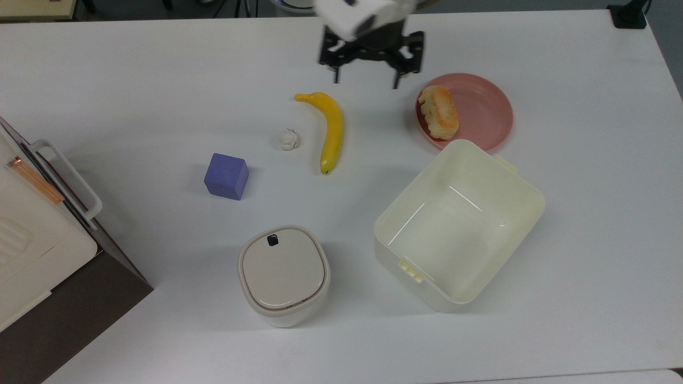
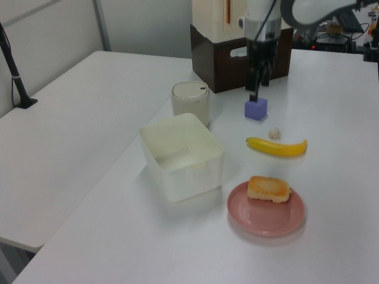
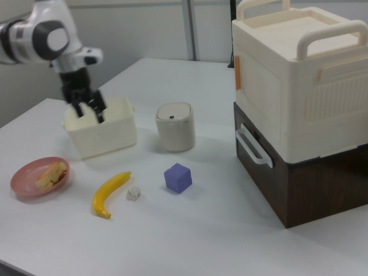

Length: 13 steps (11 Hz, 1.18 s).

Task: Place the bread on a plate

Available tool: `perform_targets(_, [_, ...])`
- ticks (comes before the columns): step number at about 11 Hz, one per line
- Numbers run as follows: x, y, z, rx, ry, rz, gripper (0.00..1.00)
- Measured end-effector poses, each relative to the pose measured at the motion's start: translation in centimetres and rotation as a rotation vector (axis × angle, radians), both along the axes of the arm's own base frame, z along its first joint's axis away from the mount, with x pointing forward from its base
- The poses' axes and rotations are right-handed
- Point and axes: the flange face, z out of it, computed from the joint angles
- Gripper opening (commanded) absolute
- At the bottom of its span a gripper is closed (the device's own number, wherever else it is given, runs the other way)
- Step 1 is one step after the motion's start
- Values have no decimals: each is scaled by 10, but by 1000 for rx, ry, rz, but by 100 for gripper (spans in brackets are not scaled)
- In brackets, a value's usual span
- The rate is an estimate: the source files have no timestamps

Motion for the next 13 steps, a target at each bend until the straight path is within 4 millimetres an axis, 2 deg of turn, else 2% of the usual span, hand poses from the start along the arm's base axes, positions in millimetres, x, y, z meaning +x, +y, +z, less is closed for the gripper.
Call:
perform_targets(2, [15, -66, 57, 23, -102, -78, 100])
perform_targets(3, [14, -96, 84, 20, -118, -71, 100])
perform_targets(4, [7, -123, 101, 12, -94, -51, 100])
perform_targets(6, [-4, -153, 124, 11, -72, -51, 100])
perform_targets(8, [-8, -169, 132, 17, -76, -76, 100])
perform_targets(9, [-8, -169, 132, 29, -76, -78, 100])
perform_targets(10, [-6, -164, 129, 38, -71, -71, 100])
perform_targets(13, [2, -131, 110, 41, -40, -25, 100])
